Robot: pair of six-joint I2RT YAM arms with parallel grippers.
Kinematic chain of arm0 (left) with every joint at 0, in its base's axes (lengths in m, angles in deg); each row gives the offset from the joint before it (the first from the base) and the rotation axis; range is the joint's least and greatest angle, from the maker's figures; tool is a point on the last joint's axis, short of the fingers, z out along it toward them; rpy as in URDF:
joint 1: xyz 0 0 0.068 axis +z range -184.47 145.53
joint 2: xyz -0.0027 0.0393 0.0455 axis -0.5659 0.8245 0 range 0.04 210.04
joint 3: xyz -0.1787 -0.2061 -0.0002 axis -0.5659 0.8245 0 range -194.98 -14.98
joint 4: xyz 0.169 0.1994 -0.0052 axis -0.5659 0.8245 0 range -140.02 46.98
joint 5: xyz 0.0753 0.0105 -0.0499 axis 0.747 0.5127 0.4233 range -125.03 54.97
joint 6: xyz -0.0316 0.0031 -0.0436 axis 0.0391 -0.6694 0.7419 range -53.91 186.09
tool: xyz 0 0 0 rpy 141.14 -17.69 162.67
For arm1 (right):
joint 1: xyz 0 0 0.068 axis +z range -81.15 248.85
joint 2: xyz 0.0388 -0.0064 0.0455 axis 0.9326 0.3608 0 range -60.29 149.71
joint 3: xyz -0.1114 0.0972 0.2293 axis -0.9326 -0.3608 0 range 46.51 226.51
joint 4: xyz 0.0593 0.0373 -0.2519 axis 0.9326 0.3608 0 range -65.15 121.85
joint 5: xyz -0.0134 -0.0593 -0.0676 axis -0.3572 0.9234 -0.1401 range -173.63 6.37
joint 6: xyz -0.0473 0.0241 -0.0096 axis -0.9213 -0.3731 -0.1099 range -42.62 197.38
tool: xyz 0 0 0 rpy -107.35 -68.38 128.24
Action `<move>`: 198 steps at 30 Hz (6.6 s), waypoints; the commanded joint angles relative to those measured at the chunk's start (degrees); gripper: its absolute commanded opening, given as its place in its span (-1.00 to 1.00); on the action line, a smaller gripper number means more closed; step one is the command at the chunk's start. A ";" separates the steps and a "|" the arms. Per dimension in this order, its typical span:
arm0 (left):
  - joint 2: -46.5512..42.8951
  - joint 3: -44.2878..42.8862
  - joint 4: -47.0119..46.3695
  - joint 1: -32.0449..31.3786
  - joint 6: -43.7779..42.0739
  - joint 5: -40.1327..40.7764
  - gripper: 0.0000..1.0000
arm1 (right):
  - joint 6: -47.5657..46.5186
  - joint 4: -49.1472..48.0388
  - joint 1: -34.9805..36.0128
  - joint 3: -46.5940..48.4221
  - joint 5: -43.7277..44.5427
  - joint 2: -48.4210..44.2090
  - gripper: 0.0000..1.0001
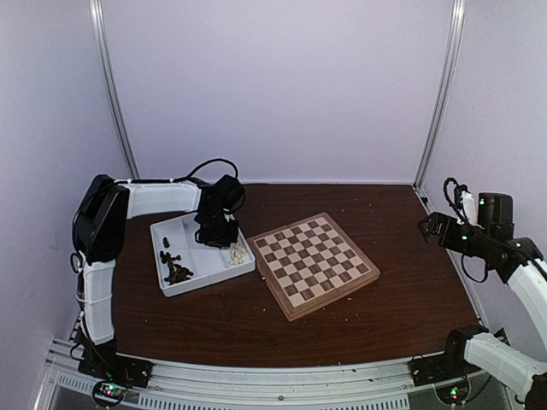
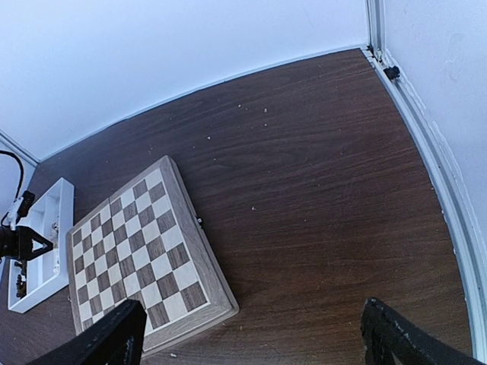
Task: Set up the chess pieces on the board
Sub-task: Pick up the chess piece from the storage box, then place the chess piece on the chessboard.
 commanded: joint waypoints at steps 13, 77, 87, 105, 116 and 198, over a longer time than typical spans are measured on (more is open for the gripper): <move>-25.22 16.27 -1.89 -0.36 -12.84 -21.65 -0.86 | 2.92 -4.42 -0.23 0.74 -12.02 2.33 1.00; -0.15 -16.90 23.14 -11.67 -11.34 -42.15 -0.83 | -53.67 -50.29 52.38 5.29 -1.42 49.99 0.37; 0.04 -16.67 23.13 -11.87 -11.29 -42.78 -0.83 | -55.34 -52.82 54.19 7.77 -0.53 55.08 0.01; -0.05 -15.97 22.86 -12.21 -11.64 -42.93 -0.76 | -52.49 -56.72 54.68 7.14 2.27 58.08 -0.59; -7.67 -8.28 9.16 -12.13 -8.53 -42.55 -0.15 | -47.59 -63.48 54.64 2.10 3.08 56.71 -0.78; -41.13 45.25 -71.29 -20.22 -29.09 -31.30 -0.88 | -15.57 -65.36 53.37 4.48 -11.69 44.78 -0.74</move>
